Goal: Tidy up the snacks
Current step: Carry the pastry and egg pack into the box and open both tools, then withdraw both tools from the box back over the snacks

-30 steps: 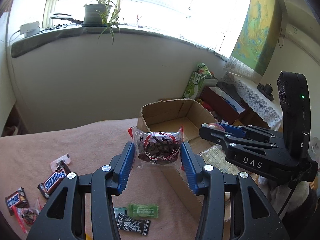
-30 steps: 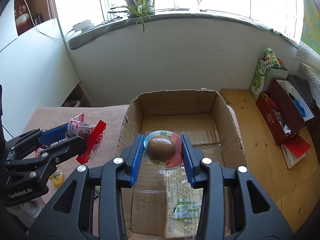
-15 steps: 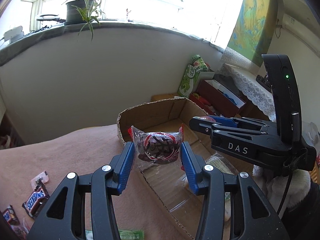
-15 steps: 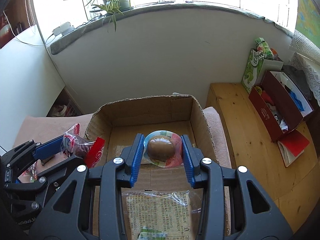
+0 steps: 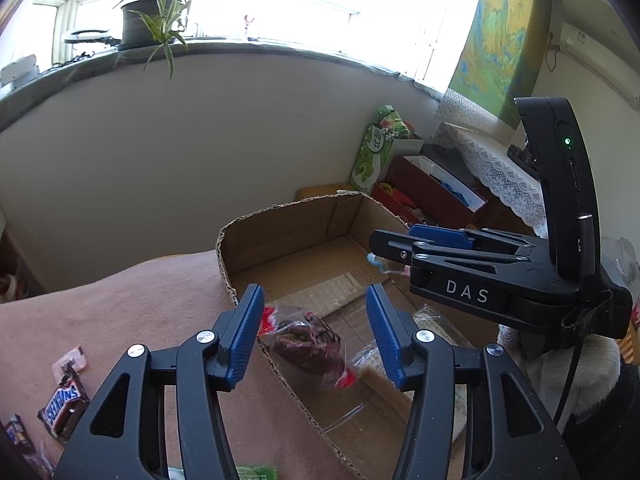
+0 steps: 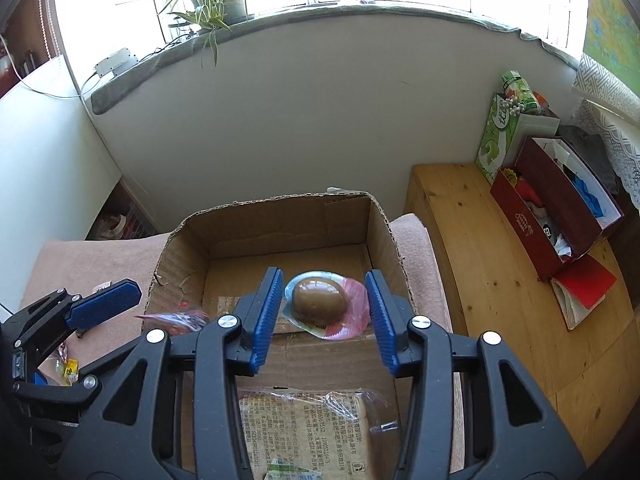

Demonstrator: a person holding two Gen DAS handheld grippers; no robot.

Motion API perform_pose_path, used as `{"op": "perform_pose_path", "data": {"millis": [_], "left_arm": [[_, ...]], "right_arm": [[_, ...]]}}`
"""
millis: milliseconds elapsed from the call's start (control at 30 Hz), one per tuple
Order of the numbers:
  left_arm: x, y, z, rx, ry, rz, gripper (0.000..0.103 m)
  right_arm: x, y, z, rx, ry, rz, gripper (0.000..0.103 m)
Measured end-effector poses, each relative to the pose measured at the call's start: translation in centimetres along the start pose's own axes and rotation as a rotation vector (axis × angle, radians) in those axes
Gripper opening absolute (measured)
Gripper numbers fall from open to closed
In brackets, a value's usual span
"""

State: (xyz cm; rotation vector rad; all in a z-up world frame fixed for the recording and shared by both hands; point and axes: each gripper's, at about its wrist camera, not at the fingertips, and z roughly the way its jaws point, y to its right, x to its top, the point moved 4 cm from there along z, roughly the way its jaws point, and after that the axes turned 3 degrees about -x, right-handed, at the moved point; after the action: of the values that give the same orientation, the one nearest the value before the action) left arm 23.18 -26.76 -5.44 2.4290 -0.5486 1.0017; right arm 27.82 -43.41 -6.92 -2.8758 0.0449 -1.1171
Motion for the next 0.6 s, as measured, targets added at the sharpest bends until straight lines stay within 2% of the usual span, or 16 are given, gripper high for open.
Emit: {"op": "perform_pose_path", "data": {"millis": [100, 600], "left_arm": [[0.0, -0.1, -0.3, 0.002, 0.004, -0.004, 0.053], [-0.5, -0.8, -3.5, 0.005, 0.041, -0.031, 0.053]], "right_arm": [[0.0, 0.0, -0.2, -0.013, 0.007, -0.001, 0.061], [-0.6, -0.9, -3.1, -0.020, 0.036, -0.002, 0.061]]}}
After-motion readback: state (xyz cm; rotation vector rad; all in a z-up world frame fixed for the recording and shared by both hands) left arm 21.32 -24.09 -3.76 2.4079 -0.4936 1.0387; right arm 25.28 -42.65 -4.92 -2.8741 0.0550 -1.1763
